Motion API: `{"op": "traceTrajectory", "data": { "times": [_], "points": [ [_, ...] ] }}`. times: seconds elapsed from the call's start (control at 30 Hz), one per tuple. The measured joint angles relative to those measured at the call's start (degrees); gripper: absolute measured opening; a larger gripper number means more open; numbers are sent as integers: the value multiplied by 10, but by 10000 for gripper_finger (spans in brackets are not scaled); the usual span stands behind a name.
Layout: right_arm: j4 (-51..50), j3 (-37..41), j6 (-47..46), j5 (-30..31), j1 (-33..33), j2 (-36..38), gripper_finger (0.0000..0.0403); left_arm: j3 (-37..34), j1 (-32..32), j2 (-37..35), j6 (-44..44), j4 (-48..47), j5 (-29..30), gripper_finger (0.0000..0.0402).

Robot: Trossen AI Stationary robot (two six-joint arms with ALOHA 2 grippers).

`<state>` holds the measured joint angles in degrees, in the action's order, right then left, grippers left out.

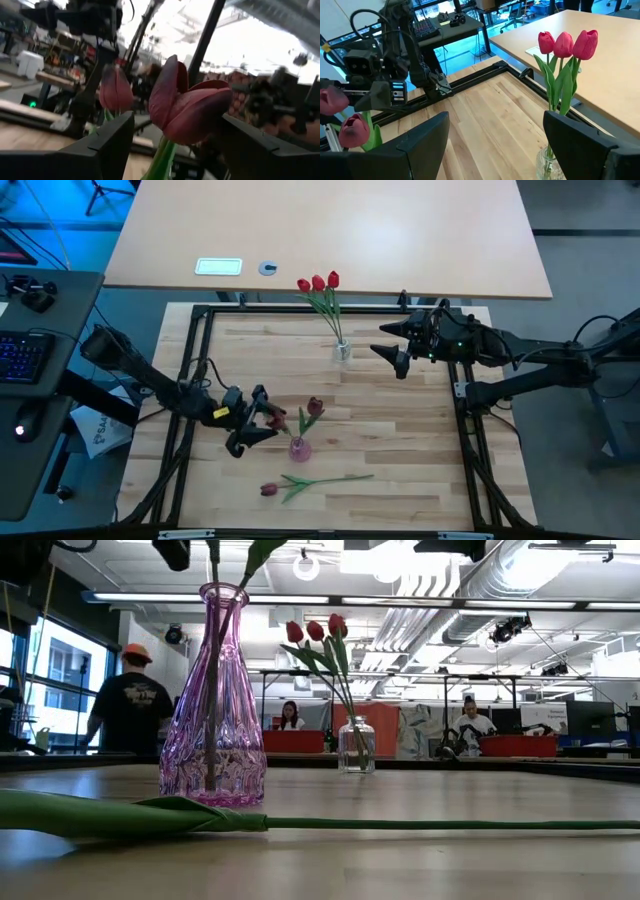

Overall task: Sort flowers into vase by color
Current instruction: Put the top dark red tulip into the violet flower vase, then put the dark red tulip into the violet flower vase

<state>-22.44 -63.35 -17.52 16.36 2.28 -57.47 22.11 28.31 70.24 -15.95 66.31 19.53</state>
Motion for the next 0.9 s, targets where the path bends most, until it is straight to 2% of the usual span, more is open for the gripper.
{"op": "traceTrajectory", "data": {
  "times": [0.3, 0.53, 0.63, 0.73, 0.9],
  "points": [
    [0, 0, 0, 0, 0, 0, 318, 0, 18, -170, 2, -246, 14, 260],
    [0, 0, 0, 0, 0, 0, 318, 0, 17, -285, 69, -311, 74, 260],
    [0, 0, 0, 0, 0, 0, 318, 10, 17, -322, 71, -341, 107, 260],
    [0, 0, 0, 0, 0, 0, 318, 36, 17, -348, 72, -412, 130, 260],
    [0, 0, -12, -7, 0, 0, 318, 98, 17, -356, 50, -524, 149, 260]
  ]
}}
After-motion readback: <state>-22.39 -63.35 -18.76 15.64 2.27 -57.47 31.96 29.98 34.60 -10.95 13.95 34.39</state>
